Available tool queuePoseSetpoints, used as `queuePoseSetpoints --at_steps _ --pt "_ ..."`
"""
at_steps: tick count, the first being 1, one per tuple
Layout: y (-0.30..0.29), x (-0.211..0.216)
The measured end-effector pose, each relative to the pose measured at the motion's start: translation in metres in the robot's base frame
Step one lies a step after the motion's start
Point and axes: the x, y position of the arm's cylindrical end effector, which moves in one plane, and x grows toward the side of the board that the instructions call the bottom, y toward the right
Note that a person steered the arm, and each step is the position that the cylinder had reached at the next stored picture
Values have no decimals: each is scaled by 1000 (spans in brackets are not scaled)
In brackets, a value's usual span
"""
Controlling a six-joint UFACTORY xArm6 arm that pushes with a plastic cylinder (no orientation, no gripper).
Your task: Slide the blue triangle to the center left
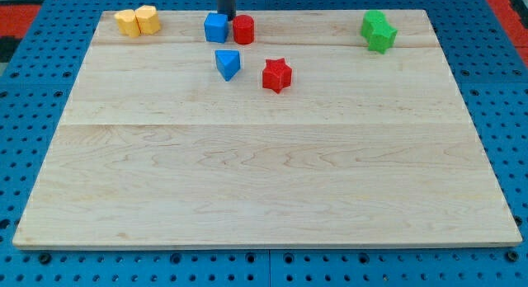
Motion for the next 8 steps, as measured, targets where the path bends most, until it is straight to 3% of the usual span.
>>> queuePoseSetpoints --at_steps 3,6,8 --pt "-34 62" --pt "26 68" --pt "26 114"
